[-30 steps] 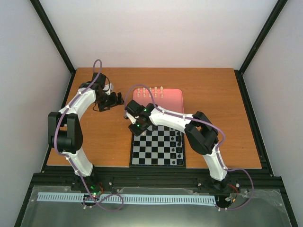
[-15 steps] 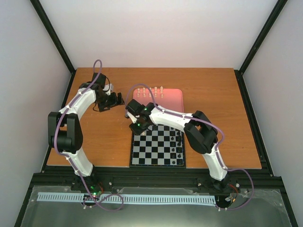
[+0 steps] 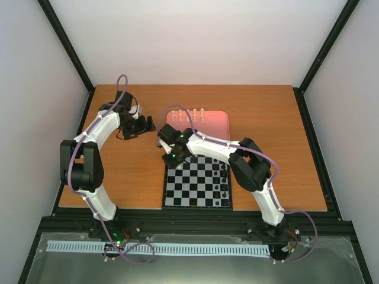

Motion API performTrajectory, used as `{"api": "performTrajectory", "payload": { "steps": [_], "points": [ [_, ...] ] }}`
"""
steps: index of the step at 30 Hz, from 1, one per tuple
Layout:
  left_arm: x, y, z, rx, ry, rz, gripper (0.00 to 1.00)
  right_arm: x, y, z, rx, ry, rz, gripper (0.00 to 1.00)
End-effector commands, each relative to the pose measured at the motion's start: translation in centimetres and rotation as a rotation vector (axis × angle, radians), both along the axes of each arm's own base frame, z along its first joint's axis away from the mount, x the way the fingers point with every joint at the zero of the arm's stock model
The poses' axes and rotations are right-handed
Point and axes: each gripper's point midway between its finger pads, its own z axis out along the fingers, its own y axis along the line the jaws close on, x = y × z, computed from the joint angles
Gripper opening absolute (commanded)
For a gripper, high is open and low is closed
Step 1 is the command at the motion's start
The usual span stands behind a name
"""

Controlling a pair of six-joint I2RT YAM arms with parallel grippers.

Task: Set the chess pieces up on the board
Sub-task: Place the chess piece on the chessboard.

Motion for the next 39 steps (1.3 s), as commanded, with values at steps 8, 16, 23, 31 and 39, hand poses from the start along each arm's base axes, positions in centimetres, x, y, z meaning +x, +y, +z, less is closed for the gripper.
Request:
{"api": "performTrajectory", "payload": {
  "steps": [8, 16, 23, 31, 39],
  "points": [
    [0.6, 0.2, 1.1, -0.013, -0.039, 0.017, 1.00, 1.1, 0.8, 0.1, 0.014, -0.015, -0.005, 0.09],
    [0.5, 0.2, 1.1, -0.012, -0.039, 0.016, 1.00, 0.7, 0.4, 0.3, 0.012, -0.008, -0.003, 0.12],
    [0.4, 0.2, 1.1, -0.014, -0.039, 0.015, 1.00, 0.2, 0.1, 1.2, 0.031, -0.014, 0.002, 0.18],
    [0.4, 0.2, 1.4, -0.016, -0.045, 0.016, 1.00, 0.0, 0.0, 2.3, 0.049, -0.037, 0.003, 0.26],
    [0.2, 0.2, 1.5, -0.015, -0.049, 0.015, 1.00, -0.1, 0.1, 4.5, 0.083, -0.086, 0.015, 0.36]
  ]
}}
